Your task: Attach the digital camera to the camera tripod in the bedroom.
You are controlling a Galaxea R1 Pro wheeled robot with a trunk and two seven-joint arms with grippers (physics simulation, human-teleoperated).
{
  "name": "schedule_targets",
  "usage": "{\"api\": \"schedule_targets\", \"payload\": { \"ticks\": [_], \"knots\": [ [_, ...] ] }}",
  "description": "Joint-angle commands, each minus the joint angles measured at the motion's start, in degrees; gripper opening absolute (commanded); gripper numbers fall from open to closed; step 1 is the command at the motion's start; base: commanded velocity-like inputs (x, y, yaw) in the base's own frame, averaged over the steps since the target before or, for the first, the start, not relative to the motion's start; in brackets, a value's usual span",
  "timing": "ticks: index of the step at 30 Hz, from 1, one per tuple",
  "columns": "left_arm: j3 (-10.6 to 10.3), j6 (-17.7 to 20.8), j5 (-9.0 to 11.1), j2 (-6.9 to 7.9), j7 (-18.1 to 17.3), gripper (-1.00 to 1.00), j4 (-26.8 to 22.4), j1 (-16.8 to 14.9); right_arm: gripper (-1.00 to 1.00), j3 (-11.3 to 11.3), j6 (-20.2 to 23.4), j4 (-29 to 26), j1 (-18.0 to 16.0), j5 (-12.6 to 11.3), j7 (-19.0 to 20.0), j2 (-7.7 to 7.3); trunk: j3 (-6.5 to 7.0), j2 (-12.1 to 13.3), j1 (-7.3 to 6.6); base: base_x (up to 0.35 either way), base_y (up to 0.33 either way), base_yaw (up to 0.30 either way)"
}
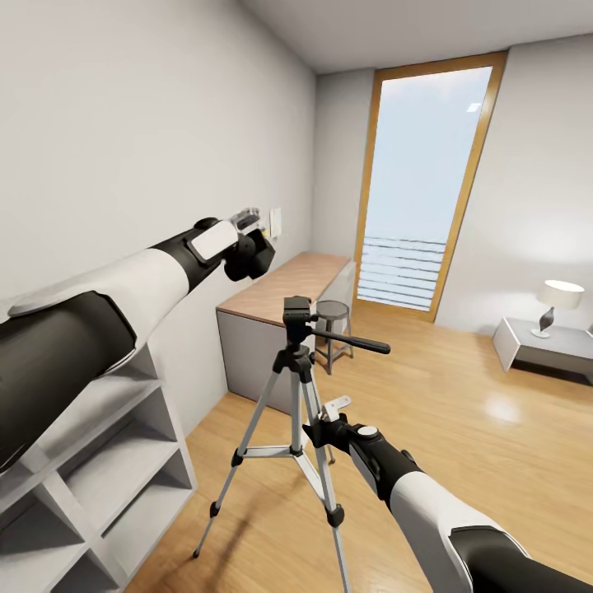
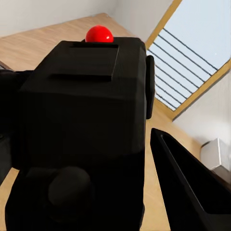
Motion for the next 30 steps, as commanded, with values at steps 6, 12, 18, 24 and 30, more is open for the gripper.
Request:
{"api": "schedule_targets", "payload": {
  "ticks": [6,12,18,24,30],
  "knots": [
    [-5.5,-0.8,-3.8,0.33,-12.7,-1.00,-1.4,-0.1,-1.00,0.4,0.3,0.0,0.0,0.6,0.2,0.01,-0.14,-0.1,0.04,0.000,0.000,0.000],
    [-9.4,-1.0,-7.4,3.24,-47.4,-1.00,-0.2,0.0,-1.00,0.4,0.3,0.0,0.0,0.6,0.2,0.01,-0.14,-0.1,0.04,0.000,0.000,0.000],
    [-9.7,-1.0,-7.6,4.83,-53.2,-1.00,1.5,0.0,-1.00,0.5,0.3,0.0,0.0,0.6,0.2,0.01,-0.14,-0.1,0.04,0.000,0.000,0.000],
    [-10.0,-3.9,-8.2,5.01,-54.0,-1.00,1.0,0.0,-1.00,0.4,0.3,-0.1,0.0,0.6,0.2,0.01,-0.14,-0.1,0.04,0.000,0.000,0.000],
    [-10.9,-5.1,-11.6,5.91,-59.0,-1.00,-0.1,0.0,-1.00,0.4,0.3,-0.1,0.0,0.6,0.2,0.01,-0.14,-0.1,0.04,0.000,0.000,0.000]
  ]
}}
